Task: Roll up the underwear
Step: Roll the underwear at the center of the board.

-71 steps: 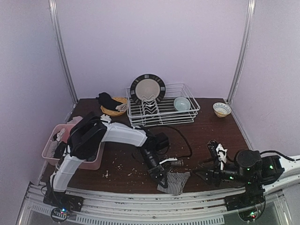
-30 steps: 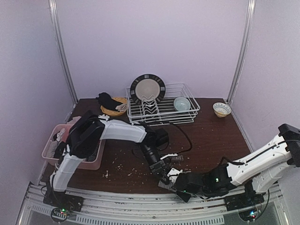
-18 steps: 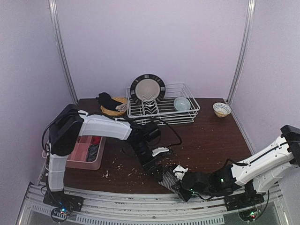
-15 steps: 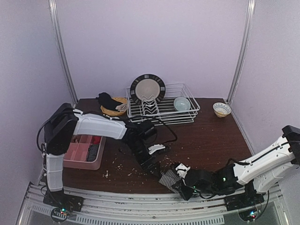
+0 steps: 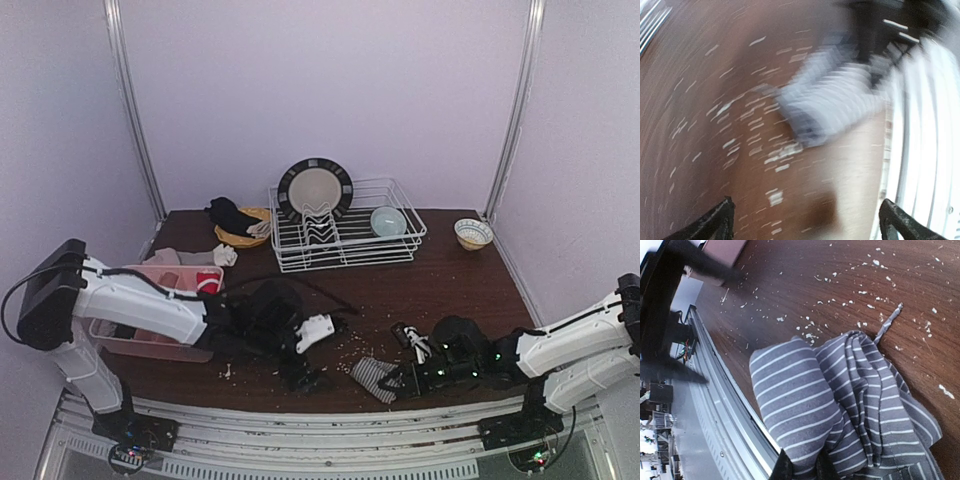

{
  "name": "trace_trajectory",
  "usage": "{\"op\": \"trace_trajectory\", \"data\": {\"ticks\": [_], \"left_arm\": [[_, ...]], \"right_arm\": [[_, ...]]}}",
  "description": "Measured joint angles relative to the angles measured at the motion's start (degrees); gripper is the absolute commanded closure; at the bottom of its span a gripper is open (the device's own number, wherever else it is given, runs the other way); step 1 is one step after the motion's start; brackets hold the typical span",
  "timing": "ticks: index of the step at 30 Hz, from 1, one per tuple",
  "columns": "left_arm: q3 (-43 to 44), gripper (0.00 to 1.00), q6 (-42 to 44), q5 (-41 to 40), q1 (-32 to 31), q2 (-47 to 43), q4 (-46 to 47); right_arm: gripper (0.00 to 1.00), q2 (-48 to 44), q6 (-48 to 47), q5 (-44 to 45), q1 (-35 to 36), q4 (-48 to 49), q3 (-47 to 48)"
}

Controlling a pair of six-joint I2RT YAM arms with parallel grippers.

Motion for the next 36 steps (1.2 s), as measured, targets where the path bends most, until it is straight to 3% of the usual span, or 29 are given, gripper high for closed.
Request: {"op": "trace_trajectory", "data": {"ticks": [5, 12, 19, 22, 23, 28, 30, 31, 34, 36], "left_arm": [[-3.0, 0.04, 16.1, 0.5, -9.2, 3.0, 12.7], [1.2, 0.28, 29.6, 0.3, -7.4, 11.5, 20.6], [5.3, 0.51, 34.3, 3.0, -5.4, 14.8, 22.0], [7.1, 0.78, 34.9, 5.4, -4.5, 15.7, 21.3], [8.0, 0.82, 35.0, 6.3, -4.3, 16.1, 20.3], [14.3, 0.87, 35.5, 8.6, -4.1, 19.7, 12.7], [15.2, 0.97, 35.4, 9.1, -4.0, 20.2, 11.5], [15.5, 1.0, 35.3, 9.4, -3.9, 20.2, 10.9], [16.6, 1.0, 35.1, 10.0, -3.9, 20.6, 9.3], [18.2, 1.0, 34.9, 10.2, -3.9, 21.4, 8.1]], "right_arm": [[1.0, 0.1, 2.0, -7.3, -4.4, 2.0, -1.5], [1.0, 2.6, 4.1, -13.6, -7.8, 6.0, -3.0], [1.0, 3.1, 5.2, -15.9, -8.9, 8.3, -4.0], [1.0, 2.8, 5.4, -16.2, -9.0, 8.4, -4.3], [1.0, 2.6, 5.4, -16.2, -9.0, 8.3, -4.3], [1.0, 0.8, 5.3, -15.8, -9.2, 6.3, -4.4], [1.0, 0.2, 5.3, -15.6, -9.2, 5.4, -4.4], [0.98, 0.0, 5.1, -15.6, -9.2, 5.1, -4.4], [0.69, -1.6, 4.6, -14.4, -8.8, 2.8, -4.3], [0.6, -4.6, 4.6, -11.7, -7.5, -0.5, -4.1]]}}
